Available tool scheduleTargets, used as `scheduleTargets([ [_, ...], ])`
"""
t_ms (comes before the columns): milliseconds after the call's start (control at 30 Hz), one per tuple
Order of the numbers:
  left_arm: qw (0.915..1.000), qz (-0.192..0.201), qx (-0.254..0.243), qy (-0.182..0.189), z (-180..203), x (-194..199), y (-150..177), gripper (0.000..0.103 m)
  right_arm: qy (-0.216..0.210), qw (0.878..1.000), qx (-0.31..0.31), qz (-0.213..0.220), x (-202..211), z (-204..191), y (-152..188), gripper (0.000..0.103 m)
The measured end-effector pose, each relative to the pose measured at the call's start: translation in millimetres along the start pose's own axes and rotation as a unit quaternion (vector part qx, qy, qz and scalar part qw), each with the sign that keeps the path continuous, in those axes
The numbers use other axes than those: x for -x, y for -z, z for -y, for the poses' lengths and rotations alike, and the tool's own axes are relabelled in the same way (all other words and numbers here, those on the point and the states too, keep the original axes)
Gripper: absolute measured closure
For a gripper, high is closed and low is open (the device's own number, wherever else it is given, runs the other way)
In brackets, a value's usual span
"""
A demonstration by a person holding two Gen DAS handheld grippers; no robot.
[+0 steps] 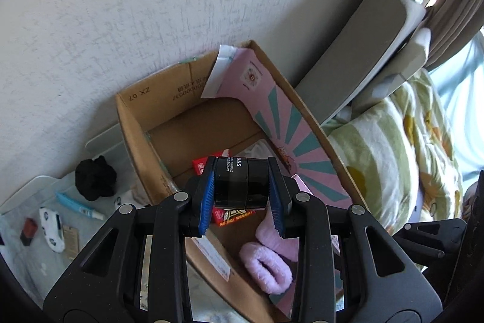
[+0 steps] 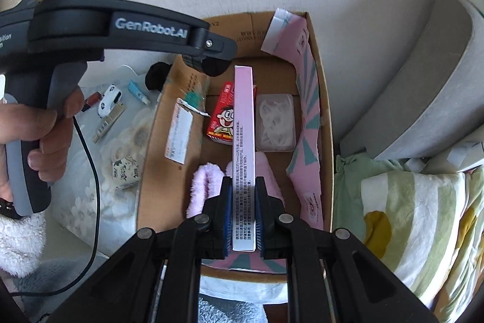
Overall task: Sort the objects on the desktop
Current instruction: 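Open both grippers to drop the jar and tube box into the box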
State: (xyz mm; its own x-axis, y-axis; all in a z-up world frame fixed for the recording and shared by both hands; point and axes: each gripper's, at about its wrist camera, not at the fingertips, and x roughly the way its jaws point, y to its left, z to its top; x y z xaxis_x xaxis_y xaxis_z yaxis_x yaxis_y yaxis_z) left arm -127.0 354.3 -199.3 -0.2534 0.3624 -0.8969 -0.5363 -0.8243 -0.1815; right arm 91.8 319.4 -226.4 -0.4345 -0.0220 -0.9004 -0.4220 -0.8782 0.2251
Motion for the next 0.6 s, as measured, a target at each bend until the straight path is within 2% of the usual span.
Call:
scheduleTargets([
  [267, 0.9997, -0.008, 0.001, -0.023, 0.7, -8.2, -2.8, 0.074, -0.009, 1.000, 0.005, -0.019, -14.7, 8.8, -3.9, 0.091],
  [333, 0.9997, -0.013, 0.009, -0.016, -0.1, -7.4, -4.0, 0.060, 0.005, 1.000, 0.017, -0.023, -17.4, 5.6, -5.1, 0.088],
  [367, 0.9998, -0.011, 0.010, -0.017, 1.0, -4.7, -4.4, 0.024, 0.013, 0.999, 0.025, -0.027, -18.9, 3.3, -5.4, 0.076],
  [400, 0.9998, -0.008, 0.009, -0.016, 1.9, -2.4, -4.6, 0.002, 0.016, 0.999, 0.030, -0.027, -19.1, 1.7, -5.4, 0.065],
  [433, 1.0000, 0.002, 0.007, -0.007, 3.5, 1.6, -4.5, 0.000, 0.015, 0.999, 0.036, -0.026, -18.7, -0.5, -5.2, 0.036],
  [467, 1.0000, 0.008, 0.003, 0.003, 4.9, 5.6, -5.0, 0.000, 0.010, 0.999, 0.038, -0.023, -17.6, -1.6, -5.0, 0.011],
  [533, 0.9997, 0.022, 0.002, 0.008, 5.8, 13.4, -5.8, 0.000, -0.009, 0.999, 0.039, -0.017, -13.9, -3.2, -4.6, 0.001],
  [600, 0.9996, 0.029, 0.000, -0.003, 5.6, 18.4, -7.6, 0.000, -0.009, 0.999, 0.040, -0.012, -10.2, -4.7, -4.4, 0.001],
])
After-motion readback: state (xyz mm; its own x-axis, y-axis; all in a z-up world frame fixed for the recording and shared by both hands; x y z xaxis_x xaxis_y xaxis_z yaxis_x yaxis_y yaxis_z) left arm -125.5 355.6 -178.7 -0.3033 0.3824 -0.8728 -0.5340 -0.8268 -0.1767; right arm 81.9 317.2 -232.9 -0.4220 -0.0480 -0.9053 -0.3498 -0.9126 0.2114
